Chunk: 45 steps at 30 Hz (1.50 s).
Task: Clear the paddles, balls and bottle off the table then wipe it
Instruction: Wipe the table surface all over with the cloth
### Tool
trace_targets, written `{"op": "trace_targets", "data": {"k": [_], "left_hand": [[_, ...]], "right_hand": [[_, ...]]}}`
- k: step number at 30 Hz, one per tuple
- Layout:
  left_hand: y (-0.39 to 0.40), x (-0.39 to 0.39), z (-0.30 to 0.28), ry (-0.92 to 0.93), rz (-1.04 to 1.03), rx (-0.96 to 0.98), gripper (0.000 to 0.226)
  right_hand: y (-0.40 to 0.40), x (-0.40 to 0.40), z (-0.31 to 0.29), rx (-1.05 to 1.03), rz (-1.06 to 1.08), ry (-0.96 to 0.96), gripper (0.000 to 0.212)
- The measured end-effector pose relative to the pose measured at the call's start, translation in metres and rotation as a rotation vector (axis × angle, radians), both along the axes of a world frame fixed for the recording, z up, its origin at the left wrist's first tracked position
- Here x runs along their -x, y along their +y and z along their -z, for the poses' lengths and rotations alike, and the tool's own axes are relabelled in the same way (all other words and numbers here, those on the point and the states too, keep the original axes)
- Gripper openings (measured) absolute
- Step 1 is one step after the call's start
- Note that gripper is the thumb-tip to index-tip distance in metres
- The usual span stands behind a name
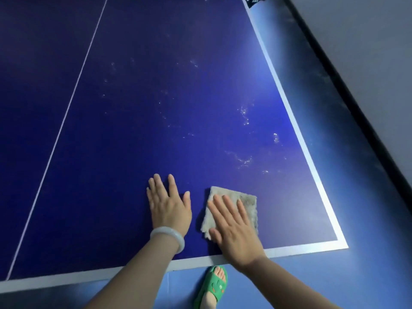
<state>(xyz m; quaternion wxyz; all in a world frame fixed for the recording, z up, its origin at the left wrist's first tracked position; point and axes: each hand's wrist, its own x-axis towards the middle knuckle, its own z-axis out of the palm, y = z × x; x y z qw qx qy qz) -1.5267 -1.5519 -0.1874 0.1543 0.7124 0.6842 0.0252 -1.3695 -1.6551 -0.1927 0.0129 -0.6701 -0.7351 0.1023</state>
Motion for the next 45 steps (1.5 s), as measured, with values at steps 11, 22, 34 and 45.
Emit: {"op": "trace_targets", "data": {"k": [11,22,34,45], "left_hand": [[-0.012,-0.03,0.013,0.187,-0.11,-0.053,0.075],[-0.013,-0.031,0.015,0.227,-0.108,-0.06,0.075],[-0.013,-0.03,0.016,0.243,-0.118,-0.085,0.077],[-0.013,-0.029,0.015,0.224,-0.125,-0.081,0.074]], "right_hand": [[-0.005,-0.044,0.007,-0.036,0.444,0.003,0.061],[0.013,-0.185,0.002,0.064,0.258,0.003,0.057],[-0.026,-0.223,-0.006,0.055,0.145,-0.01,0.056],[0.01,-0.093,0.003,0.034,0.451,0.0,0.061]]}}
